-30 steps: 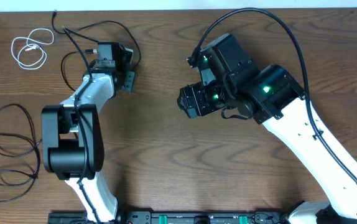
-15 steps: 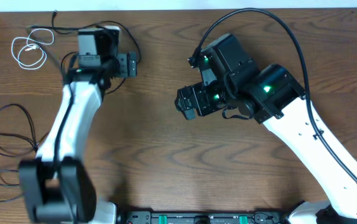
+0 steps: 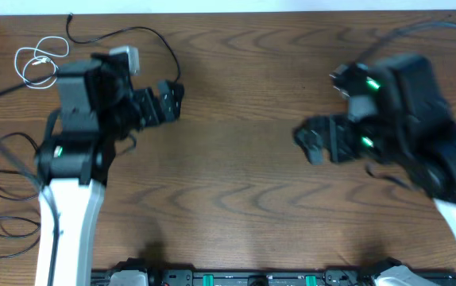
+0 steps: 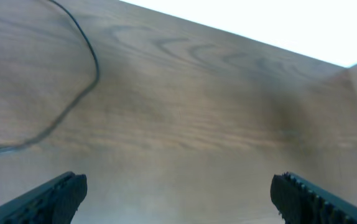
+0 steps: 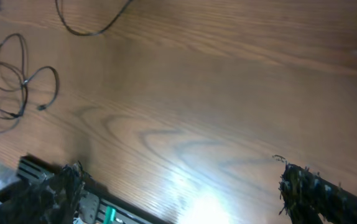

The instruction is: Untangle cables

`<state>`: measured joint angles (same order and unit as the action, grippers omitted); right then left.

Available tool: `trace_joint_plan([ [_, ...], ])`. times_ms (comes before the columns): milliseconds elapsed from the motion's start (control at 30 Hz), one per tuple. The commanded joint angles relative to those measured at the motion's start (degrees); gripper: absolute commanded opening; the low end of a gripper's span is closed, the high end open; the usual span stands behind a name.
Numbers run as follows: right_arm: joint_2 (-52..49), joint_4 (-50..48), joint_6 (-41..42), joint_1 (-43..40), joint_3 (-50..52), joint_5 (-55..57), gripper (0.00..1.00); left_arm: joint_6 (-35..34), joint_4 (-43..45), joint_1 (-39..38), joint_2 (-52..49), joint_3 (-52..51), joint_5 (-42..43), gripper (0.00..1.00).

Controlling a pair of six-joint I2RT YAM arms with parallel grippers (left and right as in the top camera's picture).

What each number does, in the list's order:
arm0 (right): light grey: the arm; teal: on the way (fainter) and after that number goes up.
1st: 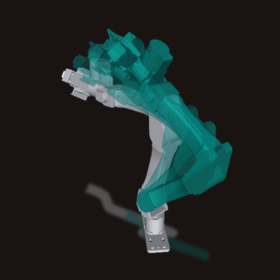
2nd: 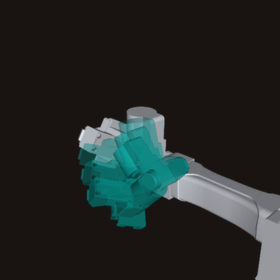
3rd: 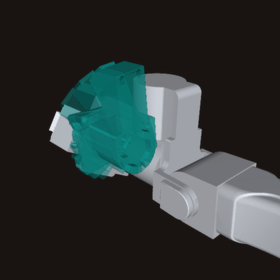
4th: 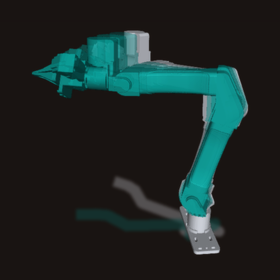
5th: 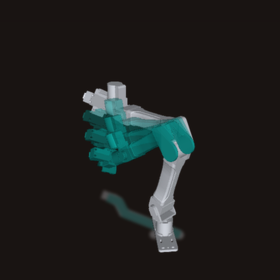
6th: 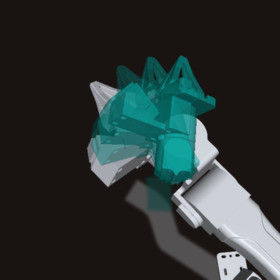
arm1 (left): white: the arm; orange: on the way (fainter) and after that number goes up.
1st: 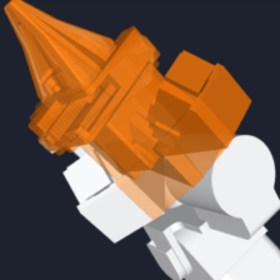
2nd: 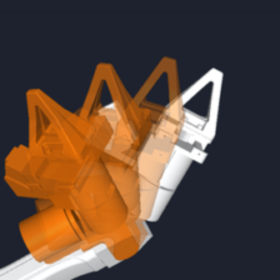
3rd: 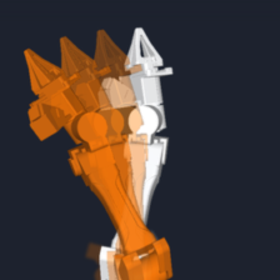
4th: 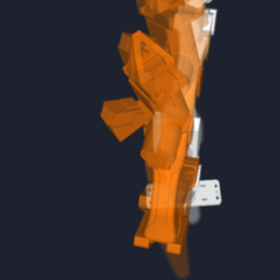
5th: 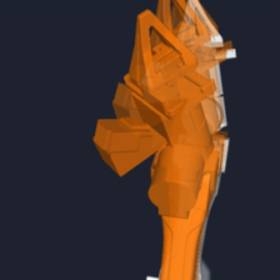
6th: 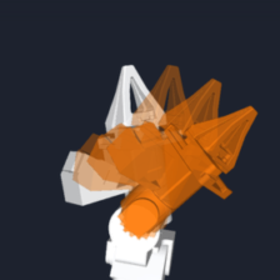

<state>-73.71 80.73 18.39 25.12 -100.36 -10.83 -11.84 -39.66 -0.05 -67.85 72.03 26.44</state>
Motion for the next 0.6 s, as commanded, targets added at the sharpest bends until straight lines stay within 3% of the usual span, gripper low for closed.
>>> trace_joint_plan([
  [0, 4.42, 2.54, -1.27, -0.48, -0.04, 4.17, 0.99, -0.28, -4.37, 0.09, 6.38, 0.63, 2.56, 1.00],
  [300, 17.00, 9.62, 0.04, -0.48, 0.17, 13.00, 0.99, 6.71, -19.23, 0.09, 28.11, 0.39, 2.51, 1.00],
  [567, 29.81, 4.94, 0.04, -0.48, 7.43, 15.87, 0.99, 7.74, -27.82, 0.11, 46.42, 0.39, 2.47, 1.00],
])
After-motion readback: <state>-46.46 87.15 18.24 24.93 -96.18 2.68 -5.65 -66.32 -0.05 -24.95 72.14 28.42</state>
